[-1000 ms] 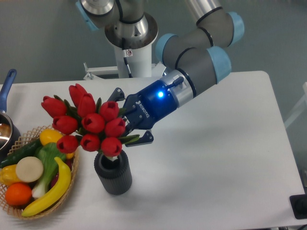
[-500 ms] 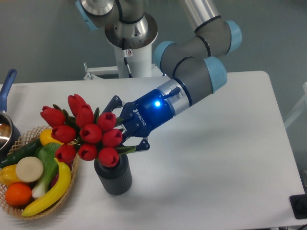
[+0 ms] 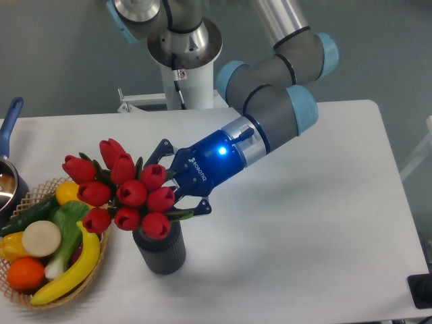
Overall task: Insert the flowers into the vase
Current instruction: 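Lower the tulip stems into the black vase opening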
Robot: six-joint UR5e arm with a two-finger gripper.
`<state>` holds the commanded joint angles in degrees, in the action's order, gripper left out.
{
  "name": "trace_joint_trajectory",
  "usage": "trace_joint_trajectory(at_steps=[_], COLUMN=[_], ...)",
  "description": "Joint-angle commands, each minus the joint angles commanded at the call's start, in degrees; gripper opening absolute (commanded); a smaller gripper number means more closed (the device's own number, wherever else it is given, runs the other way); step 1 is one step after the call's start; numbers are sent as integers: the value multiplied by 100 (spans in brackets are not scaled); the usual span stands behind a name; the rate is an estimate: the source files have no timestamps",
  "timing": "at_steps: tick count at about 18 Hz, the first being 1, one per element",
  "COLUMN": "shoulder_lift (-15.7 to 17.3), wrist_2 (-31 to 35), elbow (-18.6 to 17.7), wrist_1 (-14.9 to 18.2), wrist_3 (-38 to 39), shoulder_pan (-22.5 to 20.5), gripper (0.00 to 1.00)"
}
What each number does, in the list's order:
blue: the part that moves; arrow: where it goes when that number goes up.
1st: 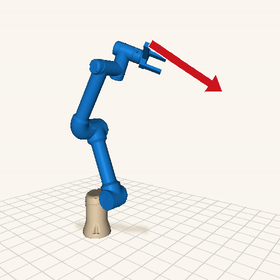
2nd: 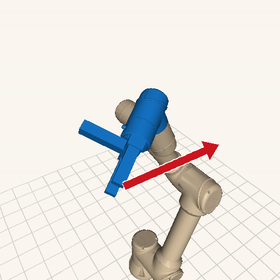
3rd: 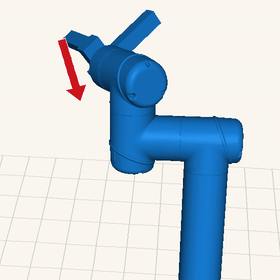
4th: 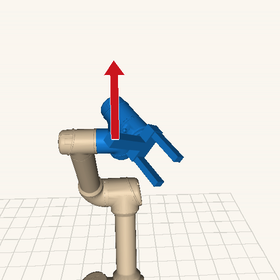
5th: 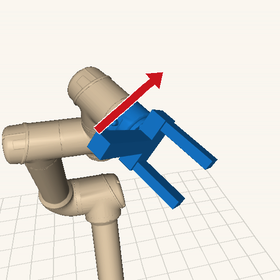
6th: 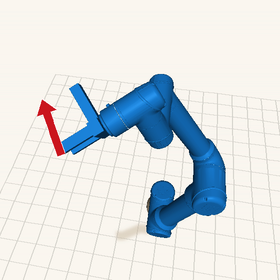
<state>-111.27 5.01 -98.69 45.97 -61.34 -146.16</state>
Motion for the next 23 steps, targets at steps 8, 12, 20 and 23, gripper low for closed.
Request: trace_joint_trajectory(at_steps=[8,12,20,23], shoulder_lift=[9,0,-167,-184], wrist_2=[0,0,35,44], elbow=[-212,-361,-449,-493], wrist_1=[-9,-9,0,0], wrist_3=[-203,-449,-766,-836], shoulder_pan=[-26,-53,-62,-62], gripper=[40,40,40,40])
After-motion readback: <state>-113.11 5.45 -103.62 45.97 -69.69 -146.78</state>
